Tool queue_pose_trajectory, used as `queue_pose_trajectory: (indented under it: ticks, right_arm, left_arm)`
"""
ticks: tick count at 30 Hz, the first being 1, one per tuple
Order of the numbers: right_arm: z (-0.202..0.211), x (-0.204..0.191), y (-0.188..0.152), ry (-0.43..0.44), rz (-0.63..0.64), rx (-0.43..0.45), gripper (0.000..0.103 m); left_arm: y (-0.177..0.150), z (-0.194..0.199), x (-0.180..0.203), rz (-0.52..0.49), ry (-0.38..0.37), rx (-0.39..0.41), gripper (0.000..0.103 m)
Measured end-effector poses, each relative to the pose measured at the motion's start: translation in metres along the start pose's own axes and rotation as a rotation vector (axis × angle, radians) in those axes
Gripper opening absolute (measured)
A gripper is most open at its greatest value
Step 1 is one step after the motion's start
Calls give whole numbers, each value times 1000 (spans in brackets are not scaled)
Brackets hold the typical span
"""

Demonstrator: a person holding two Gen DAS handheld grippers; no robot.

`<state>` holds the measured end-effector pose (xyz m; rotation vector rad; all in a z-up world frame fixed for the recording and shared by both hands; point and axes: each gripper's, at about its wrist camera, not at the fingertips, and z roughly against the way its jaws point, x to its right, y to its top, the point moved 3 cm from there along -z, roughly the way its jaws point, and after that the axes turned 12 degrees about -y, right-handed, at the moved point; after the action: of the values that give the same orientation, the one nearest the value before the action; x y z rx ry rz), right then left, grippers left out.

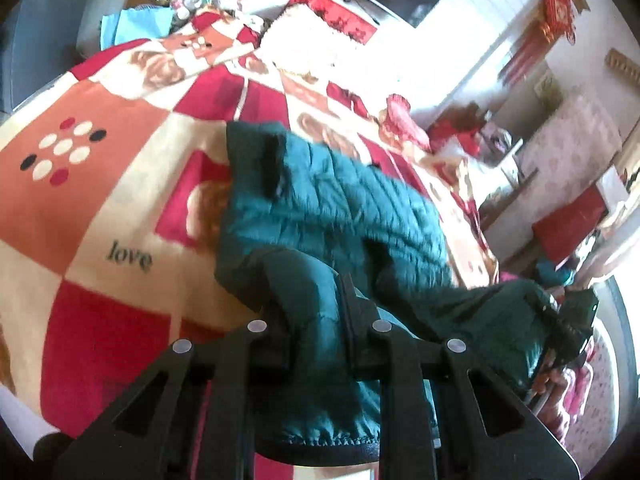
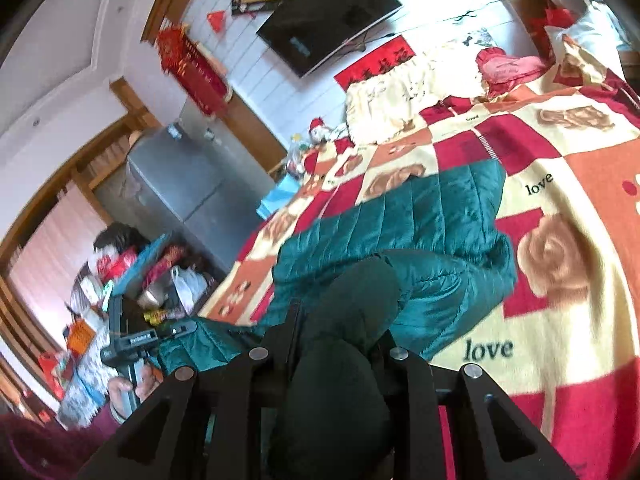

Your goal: Fold large clothes

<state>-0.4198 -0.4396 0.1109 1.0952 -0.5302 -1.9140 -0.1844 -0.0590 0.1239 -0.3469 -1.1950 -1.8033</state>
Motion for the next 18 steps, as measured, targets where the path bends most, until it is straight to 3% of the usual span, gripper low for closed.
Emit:
queue_pose_trajectory:
  ticks: [8,18]
  right_arm:
    - [-15,7,46,-34,-57,65,22]
    - [-66,22,109,-144,-90,87,22]
  left_arm:
    - [49,-20,1,9,2,87,17]
    - [106,-68,-10,2,65,108,17]
